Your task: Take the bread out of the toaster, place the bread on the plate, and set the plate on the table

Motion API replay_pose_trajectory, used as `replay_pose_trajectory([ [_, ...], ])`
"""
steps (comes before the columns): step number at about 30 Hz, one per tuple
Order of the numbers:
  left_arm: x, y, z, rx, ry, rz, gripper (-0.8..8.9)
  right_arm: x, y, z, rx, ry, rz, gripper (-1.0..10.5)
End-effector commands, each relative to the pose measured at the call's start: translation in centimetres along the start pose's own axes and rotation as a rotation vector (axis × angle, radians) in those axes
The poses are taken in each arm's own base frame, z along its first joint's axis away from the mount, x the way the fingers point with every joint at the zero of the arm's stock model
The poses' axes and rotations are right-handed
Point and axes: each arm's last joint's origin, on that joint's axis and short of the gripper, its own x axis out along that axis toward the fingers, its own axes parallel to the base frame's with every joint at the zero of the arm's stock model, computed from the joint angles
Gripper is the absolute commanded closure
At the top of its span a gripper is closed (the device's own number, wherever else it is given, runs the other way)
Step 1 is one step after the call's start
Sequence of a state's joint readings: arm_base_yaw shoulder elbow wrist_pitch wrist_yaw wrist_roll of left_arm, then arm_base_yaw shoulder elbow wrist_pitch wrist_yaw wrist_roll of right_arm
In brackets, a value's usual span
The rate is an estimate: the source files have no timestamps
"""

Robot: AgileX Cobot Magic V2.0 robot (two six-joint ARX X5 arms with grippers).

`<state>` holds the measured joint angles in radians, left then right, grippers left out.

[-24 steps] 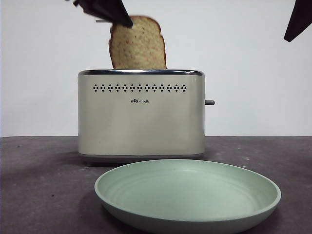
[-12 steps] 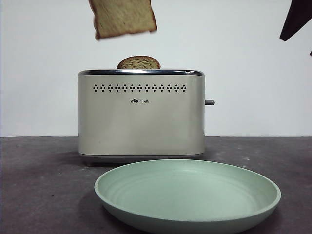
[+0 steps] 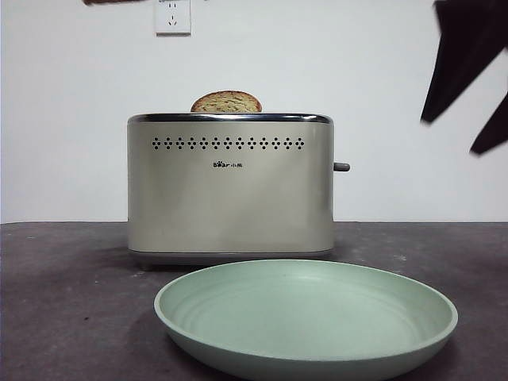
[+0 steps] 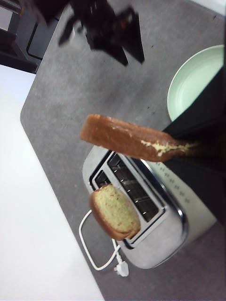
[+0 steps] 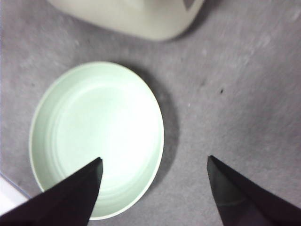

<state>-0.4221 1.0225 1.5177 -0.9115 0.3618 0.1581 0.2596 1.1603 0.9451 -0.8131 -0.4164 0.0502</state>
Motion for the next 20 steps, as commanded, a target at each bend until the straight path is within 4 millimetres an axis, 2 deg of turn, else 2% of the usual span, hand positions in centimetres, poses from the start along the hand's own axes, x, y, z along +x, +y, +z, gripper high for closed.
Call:
replay_pose_trajectory([
  [1,-1.3,-0.5,0.5,-0.005,-0.034,0.0,8.1,1.7,-0.3,0.8,0.015,0.046,0.008,6.0],
  [5,-2.3,-0.9,0.2,-0.006,-0.032,-0.002,8.1,4.4,-0.8,1.2,0.021,0.124,0.015,6.1],
  [12,-2.6,-1.1,-0.1,-0.014,-0.017,-0.01,8.1,8.5,-1.0,1.4,0.009,0.211,0.031,6.3],
  [20,-2.6,-1.1,-0.1,-0.014,-0.018,-0.018,8.1,11.3,-0.8,1.1,-0.006,0.275,0.041,6.8],
])
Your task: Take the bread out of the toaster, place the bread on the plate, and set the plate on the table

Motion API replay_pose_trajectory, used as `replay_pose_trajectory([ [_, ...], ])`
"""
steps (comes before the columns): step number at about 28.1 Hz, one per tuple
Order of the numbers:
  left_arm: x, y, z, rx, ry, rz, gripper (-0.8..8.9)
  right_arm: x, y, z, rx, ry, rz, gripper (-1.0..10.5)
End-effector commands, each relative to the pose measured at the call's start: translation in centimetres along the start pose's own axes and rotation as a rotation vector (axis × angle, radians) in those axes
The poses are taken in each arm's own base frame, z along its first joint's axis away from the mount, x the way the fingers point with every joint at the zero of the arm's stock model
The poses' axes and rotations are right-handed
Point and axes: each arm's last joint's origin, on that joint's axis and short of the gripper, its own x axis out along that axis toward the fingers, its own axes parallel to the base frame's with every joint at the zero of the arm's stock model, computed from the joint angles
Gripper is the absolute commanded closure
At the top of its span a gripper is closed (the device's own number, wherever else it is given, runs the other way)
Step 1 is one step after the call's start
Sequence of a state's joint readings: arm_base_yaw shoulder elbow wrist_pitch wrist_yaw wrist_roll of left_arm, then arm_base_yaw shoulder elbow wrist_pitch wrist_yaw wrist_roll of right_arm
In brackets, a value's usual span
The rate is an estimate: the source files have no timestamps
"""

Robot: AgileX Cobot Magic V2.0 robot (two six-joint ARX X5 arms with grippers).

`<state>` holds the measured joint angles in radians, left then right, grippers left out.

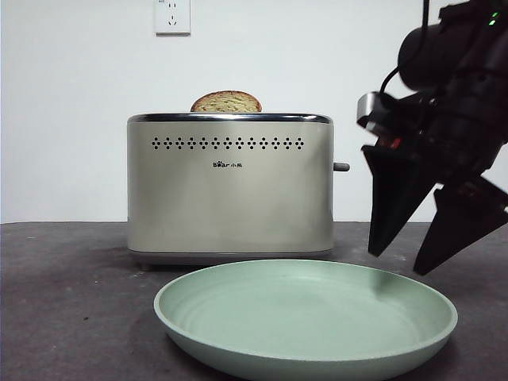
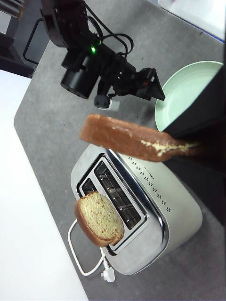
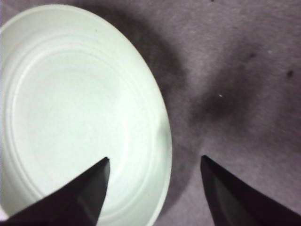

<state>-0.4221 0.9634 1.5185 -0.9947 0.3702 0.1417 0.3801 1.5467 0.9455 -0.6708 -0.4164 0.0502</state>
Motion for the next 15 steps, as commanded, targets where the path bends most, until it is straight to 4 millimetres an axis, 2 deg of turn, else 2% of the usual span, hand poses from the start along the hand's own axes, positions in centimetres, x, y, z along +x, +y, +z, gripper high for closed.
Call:
replay_pose_trajectory([
  [1,-0.5,-0.2,0.7,0.011,-0.038,-0.007,8.1,0.8,0.1,0.6,-0.004,0.009,0.005,6.9],
  [15,-0.5,-0.4,0.7,-0.007,-0.046,-0.071,8.1,3.0,-0.6,0.7,0.014,0.067,0.004,8.1],
])
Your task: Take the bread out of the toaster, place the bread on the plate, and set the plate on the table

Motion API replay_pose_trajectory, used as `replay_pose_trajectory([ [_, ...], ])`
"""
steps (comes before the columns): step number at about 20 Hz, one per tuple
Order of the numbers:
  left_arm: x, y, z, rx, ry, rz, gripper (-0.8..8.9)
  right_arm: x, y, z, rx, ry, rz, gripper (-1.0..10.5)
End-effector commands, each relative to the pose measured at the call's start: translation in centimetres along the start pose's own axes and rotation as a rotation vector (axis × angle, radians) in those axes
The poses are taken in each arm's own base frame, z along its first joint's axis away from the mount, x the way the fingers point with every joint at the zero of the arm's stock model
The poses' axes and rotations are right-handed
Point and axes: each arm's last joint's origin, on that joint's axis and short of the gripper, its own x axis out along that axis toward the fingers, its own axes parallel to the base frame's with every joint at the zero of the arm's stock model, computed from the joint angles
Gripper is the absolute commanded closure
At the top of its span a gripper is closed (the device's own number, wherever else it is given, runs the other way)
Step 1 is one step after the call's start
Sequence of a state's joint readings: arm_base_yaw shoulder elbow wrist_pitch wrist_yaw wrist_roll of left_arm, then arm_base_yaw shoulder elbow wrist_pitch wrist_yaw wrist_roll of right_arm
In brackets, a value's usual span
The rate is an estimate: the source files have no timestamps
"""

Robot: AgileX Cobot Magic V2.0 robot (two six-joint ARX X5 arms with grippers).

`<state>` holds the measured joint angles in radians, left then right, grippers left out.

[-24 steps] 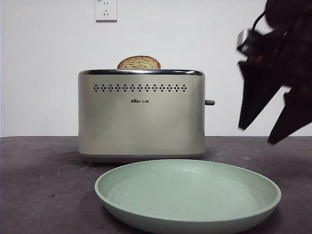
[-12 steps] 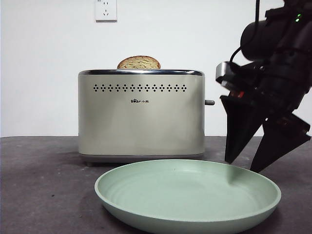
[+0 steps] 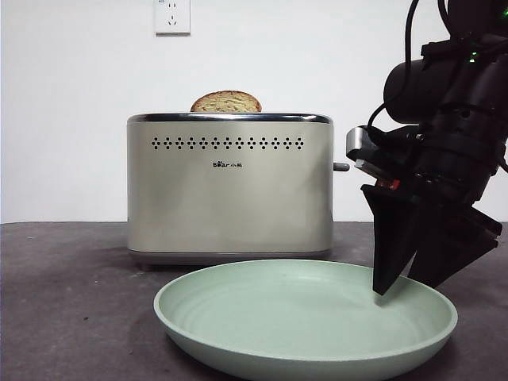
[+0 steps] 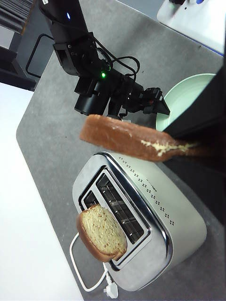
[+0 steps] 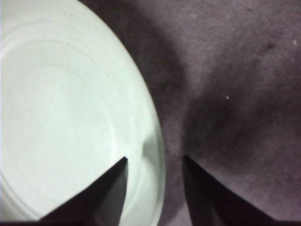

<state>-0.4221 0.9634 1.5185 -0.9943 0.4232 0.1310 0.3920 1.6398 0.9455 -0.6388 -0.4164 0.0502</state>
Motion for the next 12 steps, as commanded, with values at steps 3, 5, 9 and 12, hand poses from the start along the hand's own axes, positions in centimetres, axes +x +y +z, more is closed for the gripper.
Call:
replay_pose_trajectory([
  [3,-0.49,-0.3,0.73,-0.002,-0.041,-0.039,8.1,0.5,0.06,0.46,0.0,0.006,0.003,8.8],
  [5,-0.49,-0.35,0.73,-0.003,-0.043,-0.058,8.1,0.5,0.06,0.47,0.0,0.005,0.004,9.5],
  [9,-0.3,-0.49,0.78,-0.03,-0.045,-0.141,8.1,0.49,0.08,0.45,0.001,0.006,0.007,9.4],
  [12,-0.01,-0.6,0.83,-0.061,-0.041,-0.237,8.1,0.35,0.33,0.42,0.005,0.008,0.078,9.4],
])
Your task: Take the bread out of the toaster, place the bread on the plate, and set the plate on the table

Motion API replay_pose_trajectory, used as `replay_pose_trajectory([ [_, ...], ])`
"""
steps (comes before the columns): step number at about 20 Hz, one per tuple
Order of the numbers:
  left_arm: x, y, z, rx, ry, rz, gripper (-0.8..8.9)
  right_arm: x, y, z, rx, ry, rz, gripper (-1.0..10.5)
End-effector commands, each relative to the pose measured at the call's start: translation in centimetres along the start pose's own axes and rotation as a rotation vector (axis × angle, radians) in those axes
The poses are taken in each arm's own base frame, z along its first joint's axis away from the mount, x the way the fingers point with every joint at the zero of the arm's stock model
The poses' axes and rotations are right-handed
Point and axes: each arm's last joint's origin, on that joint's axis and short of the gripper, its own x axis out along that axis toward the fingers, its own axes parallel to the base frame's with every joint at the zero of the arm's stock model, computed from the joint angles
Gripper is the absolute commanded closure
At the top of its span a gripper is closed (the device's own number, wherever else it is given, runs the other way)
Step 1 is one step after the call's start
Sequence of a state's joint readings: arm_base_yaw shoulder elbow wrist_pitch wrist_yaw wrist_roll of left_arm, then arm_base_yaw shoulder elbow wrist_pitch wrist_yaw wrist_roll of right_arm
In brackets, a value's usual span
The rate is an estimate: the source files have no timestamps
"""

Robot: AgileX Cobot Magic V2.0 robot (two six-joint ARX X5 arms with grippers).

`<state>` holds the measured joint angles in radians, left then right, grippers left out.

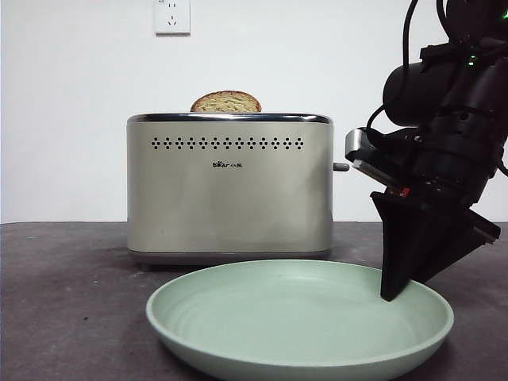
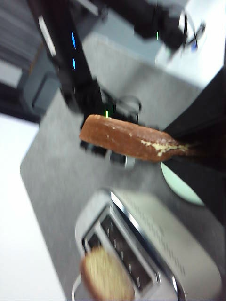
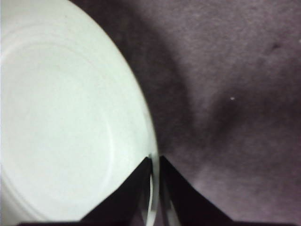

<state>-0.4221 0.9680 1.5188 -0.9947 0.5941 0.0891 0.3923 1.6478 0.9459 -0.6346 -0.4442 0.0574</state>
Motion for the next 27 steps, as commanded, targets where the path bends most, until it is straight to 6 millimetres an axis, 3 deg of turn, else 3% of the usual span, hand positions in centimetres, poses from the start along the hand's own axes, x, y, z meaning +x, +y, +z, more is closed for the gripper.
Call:
replay_pose_trajectory([
  [1,0.1,-0.2,0.7,-0.021,-0.021,-0.106,8.1,0.0,0.5,0.4,-0.003,-0.002,0.083,9.4],
  [8,2.5,0.9,0.6,-0.09,0.056,-0.299,8.1,-3.5,2.3,-0.1,-0.038,-0.112,0.119,9.4],
  [13,7.3,3.0,0.4,-0.159,0.157,-0.451,8.1,-8.2,4.4,-2.1,-0.089,-0.222,0.129,9.4],
  [17,12.3,4.8,-1.0,-0.224,0.298,-0.501,8.1,-10.6,5.5,-3.6,-0.108,-0.285,0.148,9.4],
  [22,17.7,6.2,-3.0,-0.286,0.432,-0.548,8.1,-11.7,5.9,-4.7,-0.116,-0.298,0.164,9.4],
  [27,21.1,7.4,-5.0,-0.335,0.545,-0.518,8.1,-11.7,5.9,-4.8,-0.112,-0.289,0.164,9.4],
])
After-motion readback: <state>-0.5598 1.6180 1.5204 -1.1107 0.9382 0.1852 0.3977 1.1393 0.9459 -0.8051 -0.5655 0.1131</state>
